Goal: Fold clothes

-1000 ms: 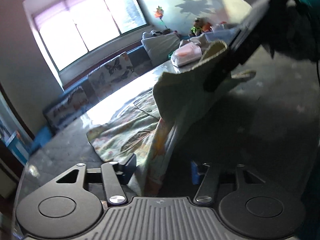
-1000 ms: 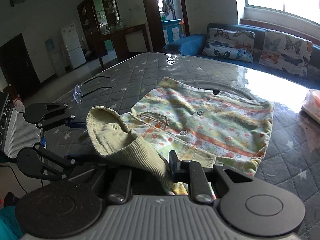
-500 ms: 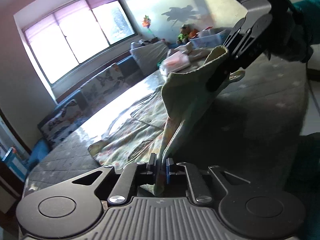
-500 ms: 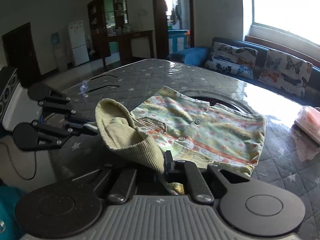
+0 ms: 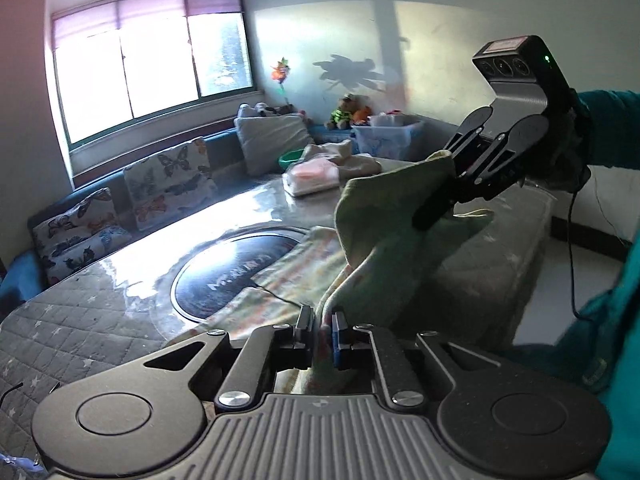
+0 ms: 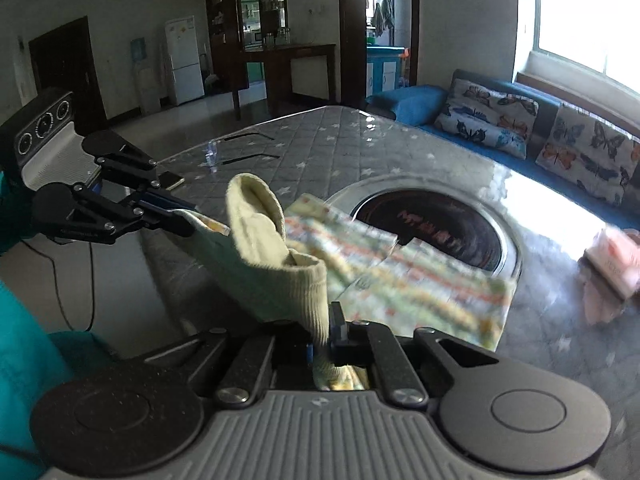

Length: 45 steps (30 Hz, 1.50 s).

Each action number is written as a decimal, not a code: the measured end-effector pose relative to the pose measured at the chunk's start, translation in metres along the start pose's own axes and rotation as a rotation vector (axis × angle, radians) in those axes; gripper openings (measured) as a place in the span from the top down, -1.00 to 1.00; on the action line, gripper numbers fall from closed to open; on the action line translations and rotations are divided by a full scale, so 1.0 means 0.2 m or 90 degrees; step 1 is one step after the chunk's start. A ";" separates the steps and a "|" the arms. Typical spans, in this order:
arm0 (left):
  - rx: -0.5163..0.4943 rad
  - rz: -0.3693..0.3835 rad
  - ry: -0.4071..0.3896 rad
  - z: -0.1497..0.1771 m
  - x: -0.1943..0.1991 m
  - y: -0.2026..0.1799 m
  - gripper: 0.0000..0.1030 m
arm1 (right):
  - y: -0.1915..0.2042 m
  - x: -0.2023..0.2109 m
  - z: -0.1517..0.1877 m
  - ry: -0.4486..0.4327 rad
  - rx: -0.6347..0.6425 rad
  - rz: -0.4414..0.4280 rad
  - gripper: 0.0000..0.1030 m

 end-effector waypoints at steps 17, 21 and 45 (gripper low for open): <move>0.194 -0.073 0.100 0.11 -0.53 0.59 0.81 | -0.45 -0.66 -0.31 0.041 0.022 0.036 0.88; 0.248 -0.085 0.135 0.19 -0.64 0.65 0.81 | -0.53 -0.81 -0.27 0.040 -0.014 0.050 0.80; 0.296 -0.123 0.177 0.23 -0.74 0.77 0.61 | -0.89 -0.71 0.11 -0.002 -0.213 0.153 0.82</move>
Point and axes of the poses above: each gripper's, at about its wrist camera, not at the fingertips, and x roughly against the way its jaws point, y to its left, z to its underside, the point moved 7 cm from there along -x, roughly the way its jaws point, and after that the axes turned 4 degrees about -z, right-handed, at the moved point
